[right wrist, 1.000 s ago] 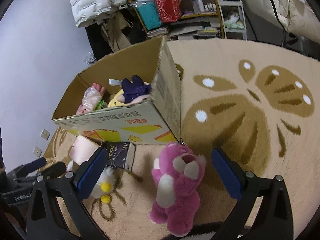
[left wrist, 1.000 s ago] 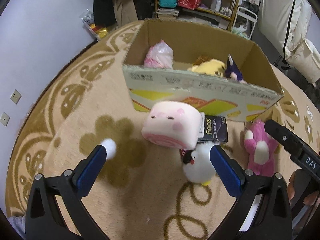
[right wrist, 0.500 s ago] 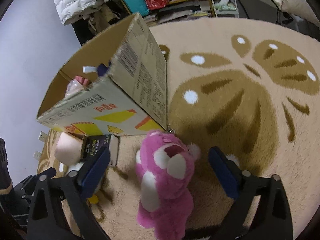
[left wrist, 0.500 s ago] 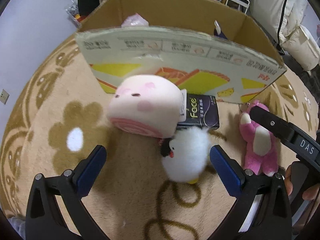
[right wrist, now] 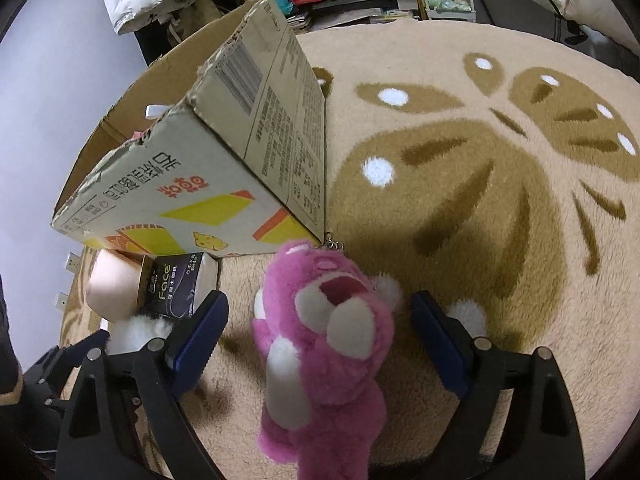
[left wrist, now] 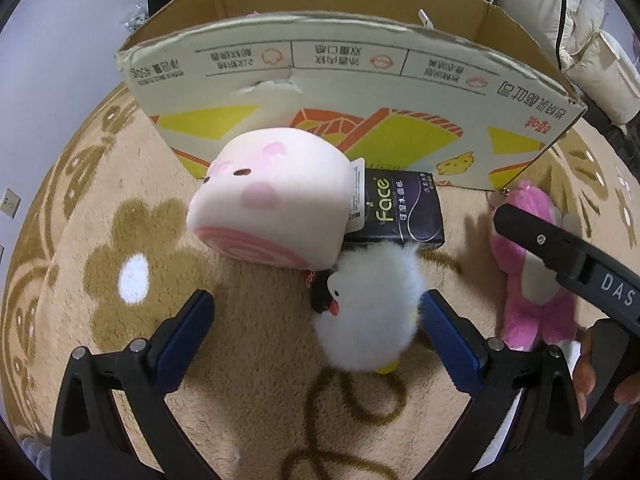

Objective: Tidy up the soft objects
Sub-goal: 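Grasp the white fluffy chick with left tool while right tool grasps the pink bear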

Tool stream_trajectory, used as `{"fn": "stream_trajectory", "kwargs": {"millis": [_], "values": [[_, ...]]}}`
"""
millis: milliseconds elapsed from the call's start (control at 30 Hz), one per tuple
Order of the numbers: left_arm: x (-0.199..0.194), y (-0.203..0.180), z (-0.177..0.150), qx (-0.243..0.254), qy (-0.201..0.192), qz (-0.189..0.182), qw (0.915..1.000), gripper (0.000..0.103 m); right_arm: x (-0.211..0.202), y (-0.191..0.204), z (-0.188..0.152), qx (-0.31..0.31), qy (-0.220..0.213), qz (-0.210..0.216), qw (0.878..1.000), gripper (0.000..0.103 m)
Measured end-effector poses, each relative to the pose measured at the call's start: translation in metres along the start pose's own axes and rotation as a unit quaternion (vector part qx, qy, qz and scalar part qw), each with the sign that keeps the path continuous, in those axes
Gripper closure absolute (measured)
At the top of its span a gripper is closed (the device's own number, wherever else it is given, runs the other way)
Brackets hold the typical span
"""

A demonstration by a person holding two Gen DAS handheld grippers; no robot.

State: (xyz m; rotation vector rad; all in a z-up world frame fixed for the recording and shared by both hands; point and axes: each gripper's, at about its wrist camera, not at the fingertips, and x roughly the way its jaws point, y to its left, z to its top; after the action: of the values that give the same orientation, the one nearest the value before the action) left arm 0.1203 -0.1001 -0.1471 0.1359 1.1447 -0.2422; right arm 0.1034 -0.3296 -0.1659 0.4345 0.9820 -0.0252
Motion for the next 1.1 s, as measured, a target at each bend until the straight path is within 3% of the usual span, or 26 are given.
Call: {"fn": "stream_trajectory", "kwargs": {"millis": [133,300,467,567,667,733,1100], "values": [[0.001,-0.002,-0.001,0.001,0.003,0.001,1.0,0.008,-0.003,-0.003,-0.001,0.003,0.0,0.0,1.0,0.009],[-0.001,-0.007,-0.004,0.006,0.001,0.001,1.0,0.02,-0.001,-0.002,0.0,-0.002,0.001,-0.007,1.0,0.014],[-0.001,-0.021,-0.007,0.035,-0.004,0.002,0.9994,0.047,-0.004,0.0,-0.002,-0.002,0.0,-0.024,1.0,0.028],[-0.002,-0.029,-0.01,0.053,-0.007,0.002,0.9986,0.058,-0.005,0.001,-0.004,-0.004,0.005,-0.01,1.0,0.041],[-0.004,-0.035,-0.013,0.067,-0.014,0.009,0.9976,0.065,-0.006,0.007,-0.007,-0.017,0.007,-0.01,1.0,0.045],[-0.005,-0.041,-0.016,0.076,-0.012,0.016,0.9969,0.068,-0.007,0.009,-0.007,-0.021,0.009,0.002,1.0,0.049],[-0.025,-0.035,-0.02,0.062,-0.032,0.03,0.9971,0.07,-0.032,0.025,-0.018,-0.052,-0.021,0.019,0.998,0.051]]}}
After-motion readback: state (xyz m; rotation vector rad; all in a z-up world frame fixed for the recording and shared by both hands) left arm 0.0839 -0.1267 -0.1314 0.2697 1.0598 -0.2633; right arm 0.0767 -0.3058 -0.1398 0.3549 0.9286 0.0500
